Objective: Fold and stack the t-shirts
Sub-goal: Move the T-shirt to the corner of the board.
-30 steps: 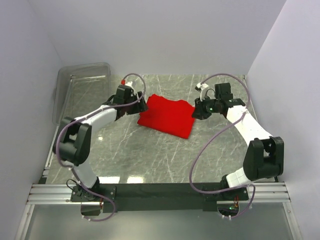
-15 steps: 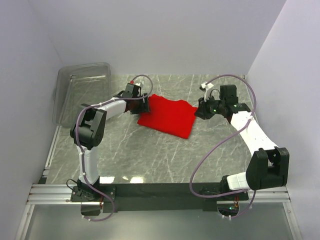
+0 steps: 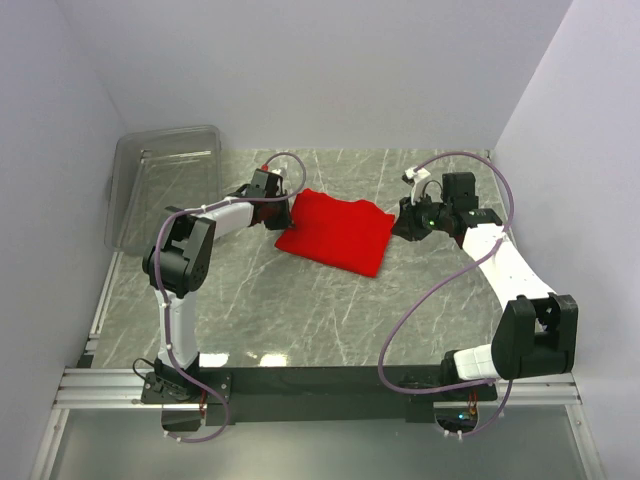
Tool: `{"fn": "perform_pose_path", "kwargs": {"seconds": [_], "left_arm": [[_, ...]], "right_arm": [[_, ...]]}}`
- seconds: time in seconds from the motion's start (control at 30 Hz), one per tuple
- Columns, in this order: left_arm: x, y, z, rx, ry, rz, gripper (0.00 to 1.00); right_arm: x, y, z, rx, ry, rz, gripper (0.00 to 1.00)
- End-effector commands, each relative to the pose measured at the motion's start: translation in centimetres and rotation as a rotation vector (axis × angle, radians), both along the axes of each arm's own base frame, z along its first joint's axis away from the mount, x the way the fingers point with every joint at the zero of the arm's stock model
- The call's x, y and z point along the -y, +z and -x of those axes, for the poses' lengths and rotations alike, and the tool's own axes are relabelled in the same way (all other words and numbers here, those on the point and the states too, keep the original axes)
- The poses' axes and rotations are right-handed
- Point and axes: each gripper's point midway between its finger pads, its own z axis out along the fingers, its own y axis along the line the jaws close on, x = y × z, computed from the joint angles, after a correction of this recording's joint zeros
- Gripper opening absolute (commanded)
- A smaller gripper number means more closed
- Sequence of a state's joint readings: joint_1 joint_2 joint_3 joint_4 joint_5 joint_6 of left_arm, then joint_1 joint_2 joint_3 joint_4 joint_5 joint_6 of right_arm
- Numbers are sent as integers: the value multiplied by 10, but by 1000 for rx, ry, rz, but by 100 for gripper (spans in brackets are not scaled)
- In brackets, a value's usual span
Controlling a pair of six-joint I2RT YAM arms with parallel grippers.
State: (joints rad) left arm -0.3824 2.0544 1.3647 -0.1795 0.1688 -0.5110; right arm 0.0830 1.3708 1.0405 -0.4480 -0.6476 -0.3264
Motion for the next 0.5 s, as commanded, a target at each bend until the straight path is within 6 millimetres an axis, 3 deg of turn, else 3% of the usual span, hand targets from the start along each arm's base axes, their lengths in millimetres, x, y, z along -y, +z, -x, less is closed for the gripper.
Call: {"fn": "perform_pose_path", "kwargs": {"seconds": [0.0, 0.17, 0.23, 0.37, 0.43, 0.47], "left_arm": [[-14, 1, 7, -13, 53, -35, 0], [-16, 26, 4, 33, 27, 3, 1], [-9, 29, 10, 20, -16, 34, 1], [0, 28, 29, -8, -45, 80, 1], [-4, 31, 41, 2, -27, 71, 6], [-7, 35, 43, 15, -11, 67, 14]], "right_arm": [[1, 11, -4, 50, -4, -17, 25], [7, -6, -10, 4, -48, 4, 28], [9, -12, -15, -46, -63, 11, 29], [9, -44, -26, -202, -159, -35, 36], [9, -54, -34, -270, -217, -50, 40], [10, -66, -37, -329, -276, -62, 44]]}}
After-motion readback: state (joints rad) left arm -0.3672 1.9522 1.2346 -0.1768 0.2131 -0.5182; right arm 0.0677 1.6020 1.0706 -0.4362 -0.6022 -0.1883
